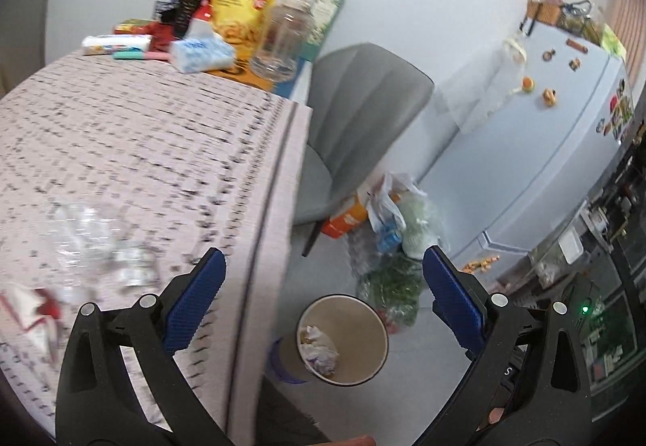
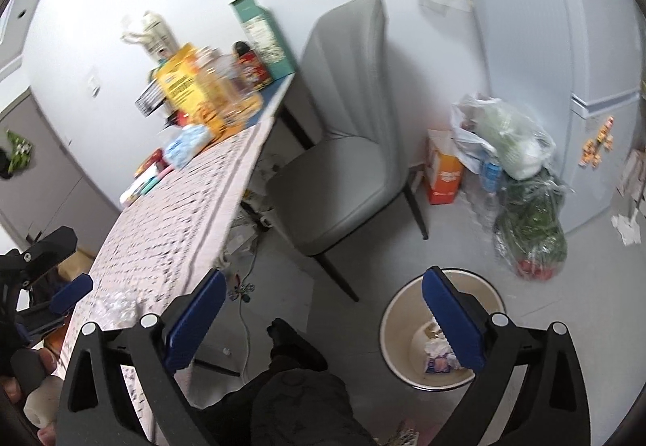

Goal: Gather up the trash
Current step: 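Move both grippers back over the table toward the carton and bottle, then grasp the red-and-white carton with the left gripper while the right grasps the clear bottle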

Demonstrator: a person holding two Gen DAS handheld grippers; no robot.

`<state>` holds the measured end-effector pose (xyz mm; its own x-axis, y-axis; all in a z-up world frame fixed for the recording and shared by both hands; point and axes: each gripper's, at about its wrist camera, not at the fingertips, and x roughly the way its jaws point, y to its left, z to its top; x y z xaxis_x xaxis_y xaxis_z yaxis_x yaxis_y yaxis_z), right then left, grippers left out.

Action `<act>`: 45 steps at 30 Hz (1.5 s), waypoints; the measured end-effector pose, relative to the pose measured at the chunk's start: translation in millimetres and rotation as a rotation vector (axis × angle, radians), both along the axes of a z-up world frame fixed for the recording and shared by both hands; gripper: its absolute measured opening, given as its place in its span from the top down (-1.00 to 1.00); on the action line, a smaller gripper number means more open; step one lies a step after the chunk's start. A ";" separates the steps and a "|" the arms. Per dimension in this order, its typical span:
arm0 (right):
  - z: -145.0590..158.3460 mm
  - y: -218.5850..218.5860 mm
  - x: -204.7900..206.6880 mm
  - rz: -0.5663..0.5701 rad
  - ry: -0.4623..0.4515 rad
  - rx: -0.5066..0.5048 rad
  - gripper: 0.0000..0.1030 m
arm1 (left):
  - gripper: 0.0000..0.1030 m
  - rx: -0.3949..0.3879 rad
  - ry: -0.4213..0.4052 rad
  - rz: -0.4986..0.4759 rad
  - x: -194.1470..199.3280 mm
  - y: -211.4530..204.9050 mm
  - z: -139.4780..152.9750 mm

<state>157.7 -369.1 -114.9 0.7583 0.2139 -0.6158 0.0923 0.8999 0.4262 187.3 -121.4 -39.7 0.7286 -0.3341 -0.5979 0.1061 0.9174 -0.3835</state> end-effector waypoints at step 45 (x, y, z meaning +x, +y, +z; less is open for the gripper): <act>-8.4 153.4 -7.6 0.390 -0.016 -0.023 -0.85 | -0.85 0.177 0.151 0.367 -50.0 168.0 -91.7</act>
